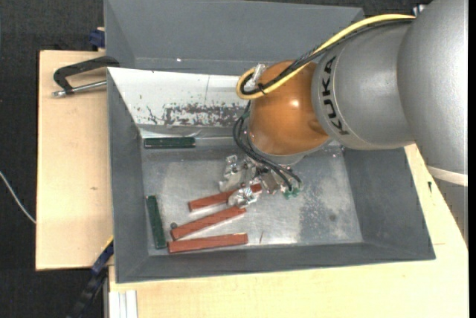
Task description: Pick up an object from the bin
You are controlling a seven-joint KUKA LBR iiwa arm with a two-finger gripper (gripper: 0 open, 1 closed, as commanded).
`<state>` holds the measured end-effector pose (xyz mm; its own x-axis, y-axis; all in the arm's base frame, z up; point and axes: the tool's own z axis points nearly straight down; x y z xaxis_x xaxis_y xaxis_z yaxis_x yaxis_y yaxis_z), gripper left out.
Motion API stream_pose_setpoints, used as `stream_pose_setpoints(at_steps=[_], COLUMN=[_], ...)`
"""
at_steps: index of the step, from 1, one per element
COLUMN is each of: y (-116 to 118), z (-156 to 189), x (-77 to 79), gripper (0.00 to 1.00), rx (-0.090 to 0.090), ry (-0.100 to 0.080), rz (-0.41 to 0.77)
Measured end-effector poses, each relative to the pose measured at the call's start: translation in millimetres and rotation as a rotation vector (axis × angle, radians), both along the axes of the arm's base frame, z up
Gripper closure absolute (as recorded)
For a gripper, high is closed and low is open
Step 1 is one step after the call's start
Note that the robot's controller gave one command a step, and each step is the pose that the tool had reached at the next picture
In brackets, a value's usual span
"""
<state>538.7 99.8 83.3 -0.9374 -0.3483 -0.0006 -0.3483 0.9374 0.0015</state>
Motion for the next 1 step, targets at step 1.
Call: stream_pose_setpoints(at_steps=[1], y=[30.4], z=[173.3], x=[-9.0], gripper=[1.0], rx=[0.003], ry=[-0.011], rz=[0.003])
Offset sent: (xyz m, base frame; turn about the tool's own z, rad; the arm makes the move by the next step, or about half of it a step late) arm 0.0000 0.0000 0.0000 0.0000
